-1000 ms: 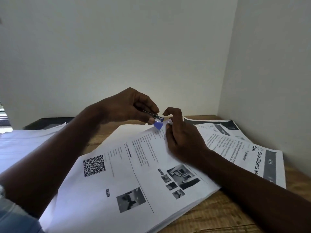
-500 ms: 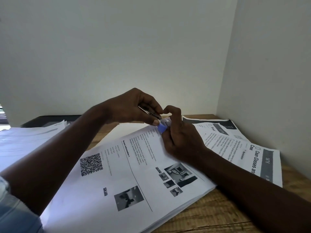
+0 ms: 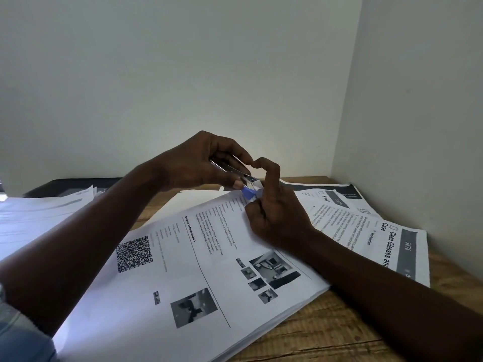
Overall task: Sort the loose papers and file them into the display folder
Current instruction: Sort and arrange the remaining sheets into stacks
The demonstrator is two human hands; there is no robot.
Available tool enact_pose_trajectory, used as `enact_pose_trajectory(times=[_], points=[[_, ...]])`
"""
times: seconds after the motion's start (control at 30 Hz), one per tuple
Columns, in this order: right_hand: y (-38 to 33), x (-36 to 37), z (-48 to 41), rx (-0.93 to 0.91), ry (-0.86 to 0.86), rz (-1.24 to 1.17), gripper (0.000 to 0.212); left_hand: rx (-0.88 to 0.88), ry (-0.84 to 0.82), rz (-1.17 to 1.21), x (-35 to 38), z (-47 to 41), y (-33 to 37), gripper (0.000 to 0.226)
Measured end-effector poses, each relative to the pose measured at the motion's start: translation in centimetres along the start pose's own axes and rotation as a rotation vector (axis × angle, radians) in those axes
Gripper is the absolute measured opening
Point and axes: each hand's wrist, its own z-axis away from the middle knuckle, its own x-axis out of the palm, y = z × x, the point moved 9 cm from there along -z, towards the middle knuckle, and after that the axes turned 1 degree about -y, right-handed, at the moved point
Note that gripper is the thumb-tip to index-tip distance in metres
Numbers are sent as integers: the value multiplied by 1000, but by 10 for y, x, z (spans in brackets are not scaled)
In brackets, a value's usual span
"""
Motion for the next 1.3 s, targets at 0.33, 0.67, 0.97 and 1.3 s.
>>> enact_pose_trajectory(times=[0.33,0.67,0.97,1.3], points=[[-2,-1,0,-13,3,19,53,-27,-14,-45,-5,4,0,50],[2,0,2,27,-14,17,55,-50,-19,-74,3,2,-2,46],[-1,-4,2,-2,24,-22,54,-35,25,-82,5,5,5,47],[4,0,2,-3,-24,-70,58,-28,49,-42,7,8,6,50]])
